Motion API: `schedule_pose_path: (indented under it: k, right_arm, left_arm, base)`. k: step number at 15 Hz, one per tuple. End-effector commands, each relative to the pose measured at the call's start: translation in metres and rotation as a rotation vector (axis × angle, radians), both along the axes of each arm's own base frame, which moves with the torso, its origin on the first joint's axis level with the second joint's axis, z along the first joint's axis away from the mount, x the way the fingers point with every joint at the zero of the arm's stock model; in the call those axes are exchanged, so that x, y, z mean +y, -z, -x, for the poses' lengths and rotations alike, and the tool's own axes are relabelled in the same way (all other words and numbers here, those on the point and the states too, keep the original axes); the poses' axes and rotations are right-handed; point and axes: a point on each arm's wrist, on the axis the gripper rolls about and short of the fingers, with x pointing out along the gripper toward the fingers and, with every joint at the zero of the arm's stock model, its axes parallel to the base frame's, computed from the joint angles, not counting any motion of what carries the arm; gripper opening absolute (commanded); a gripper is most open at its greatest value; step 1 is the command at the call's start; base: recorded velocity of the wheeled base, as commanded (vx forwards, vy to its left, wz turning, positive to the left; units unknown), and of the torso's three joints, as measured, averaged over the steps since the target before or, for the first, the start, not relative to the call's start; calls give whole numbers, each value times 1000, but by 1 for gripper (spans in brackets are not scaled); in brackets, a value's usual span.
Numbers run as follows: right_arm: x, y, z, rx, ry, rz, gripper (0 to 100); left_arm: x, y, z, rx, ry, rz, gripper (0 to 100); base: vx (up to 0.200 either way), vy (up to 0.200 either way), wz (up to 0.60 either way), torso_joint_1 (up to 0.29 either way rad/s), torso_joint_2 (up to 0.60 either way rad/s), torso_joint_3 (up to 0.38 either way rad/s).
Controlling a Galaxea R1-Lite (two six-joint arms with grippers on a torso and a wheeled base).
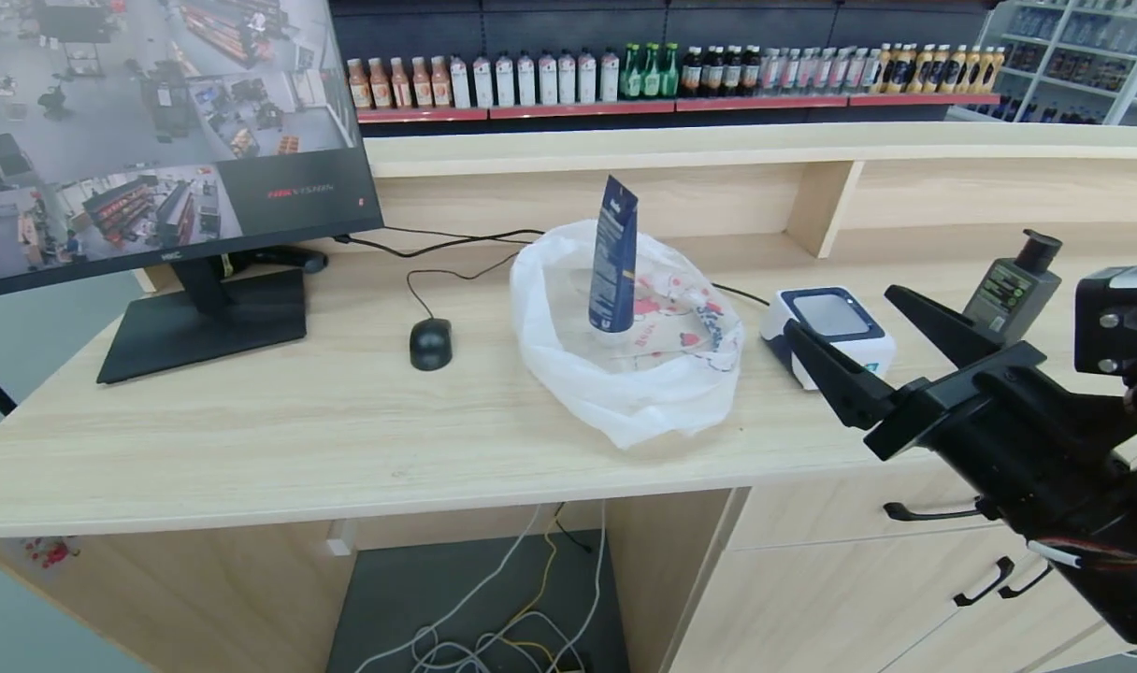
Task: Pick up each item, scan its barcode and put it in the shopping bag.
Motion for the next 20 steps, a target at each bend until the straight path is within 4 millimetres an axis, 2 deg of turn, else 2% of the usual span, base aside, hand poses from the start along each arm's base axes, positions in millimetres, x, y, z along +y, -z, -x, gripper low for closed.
schedule_pose_path:
  k: [1, 5, 11, 20]
  right_arm:
    - [0, 0, 0, 2, 0, 1, 100]
    - [-1, 7, 0, 32, 2, 9, 100]
    - [-12, 4, -8, 21, 61, -2, 100]
    - [-13, 5, -9, 22, 73, 9, 100]
  left_arm:
    - [0, 0, 0, 0, 0, 0, 100]
    - [0, 0, 0, 0, 0, 0, 100]
    - [0, 0, 0, 0, 0, 0, 100]
    - [0, 0, 0, 0, 0, 2, 100]
  base:
    - [0, -200, 0, -12, -7, 7]
    - [0, -200, 0, 4, -1, 4]
    - [0, -200, 0, 3, 4, 2]
    - [0, -200, 0, 3, 1, 4]
